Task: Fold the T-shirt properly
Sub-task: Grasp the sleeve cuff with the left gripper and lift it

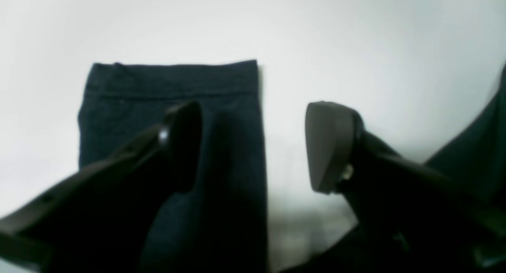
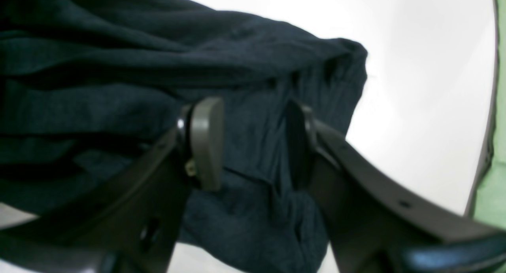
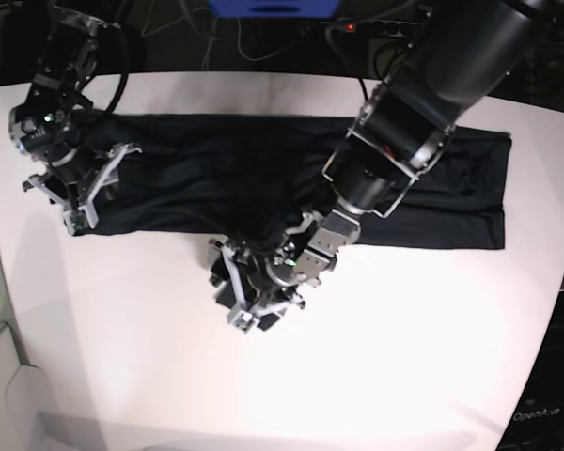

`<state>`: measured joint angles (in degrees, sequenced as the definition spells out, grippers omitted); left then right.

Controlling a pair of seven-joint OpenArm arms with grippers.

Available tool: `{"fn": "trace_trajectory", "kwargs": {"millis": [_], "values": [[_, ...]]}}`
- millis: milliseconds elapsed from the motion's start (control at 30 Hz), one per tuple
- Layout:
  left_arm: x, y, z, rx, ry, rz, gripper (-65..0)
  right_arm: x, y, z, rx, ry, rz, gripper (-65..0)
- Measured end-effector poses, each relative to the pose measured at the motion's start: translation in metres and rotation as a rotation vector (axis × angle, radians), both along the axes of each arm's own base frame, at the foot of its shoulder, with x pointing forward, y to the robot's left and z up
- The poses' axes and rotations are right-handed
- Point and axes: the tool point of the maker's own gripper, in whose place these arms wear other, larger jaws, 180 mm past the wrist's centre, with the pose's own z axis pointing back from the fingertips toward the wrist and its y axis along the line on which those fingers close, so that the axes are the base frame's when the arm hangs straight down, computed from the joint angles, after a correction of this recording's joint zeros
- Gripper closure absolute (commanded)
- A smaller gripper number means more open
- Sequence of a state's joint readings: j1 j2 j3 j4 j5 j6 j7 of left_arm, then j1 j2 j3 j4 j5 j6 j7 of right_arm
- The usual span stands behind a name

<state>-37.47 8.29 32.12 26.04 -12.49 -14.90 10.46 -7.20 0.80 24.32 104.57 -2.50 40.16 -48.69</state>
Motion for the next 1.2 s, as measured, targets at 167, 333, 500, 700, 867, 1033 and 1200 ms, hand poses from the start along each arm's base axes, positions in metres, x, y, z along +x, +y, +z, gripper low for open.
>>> {"fn": "trace_trajectory", "kwargs": {"millis": [167,333,500,700,867,1033,1200], "values": [[-0.002,0.001,-0.006,0.033,-0.007,0.021,-40.3,0.0,0.0,0.0,0.0,0.0,0.0,-27.3],[0.0,0.011,-0.014,0.027,-0.007,0.046,-40.3,0.0,0.0,0.0,0.0,0.0,0.0,-27.3],[0.002,0.018,-0.02,-0.013,-0.048,0.076,-40.2,0.0,0.0,0.0,0.0,0.0,0.0,-27.3],[0.004,0.021,-0.021,-0.008,-0.05,0.084,-31.2,0.003,0.001,0.002,-0.001,-0.005,0.004,-27.3],[0.006,0.027,-0.022,-0.002,-0.05,0.101,-7.8,0.01,0.006,0.006,0.003,-0.022,0.017,-27.3],[0.008,0.029,-0.022,0.0,-0.05,0.108,0.0,0.009,0.005,0.006,0.002,-0.02,0.014,-27.3],[0.009,0.029,-0.019,-0.011,-0.042,0.118,0.0,0.01,0.008,0.005,0.004,-0.017,0.024,-27.3]]}}
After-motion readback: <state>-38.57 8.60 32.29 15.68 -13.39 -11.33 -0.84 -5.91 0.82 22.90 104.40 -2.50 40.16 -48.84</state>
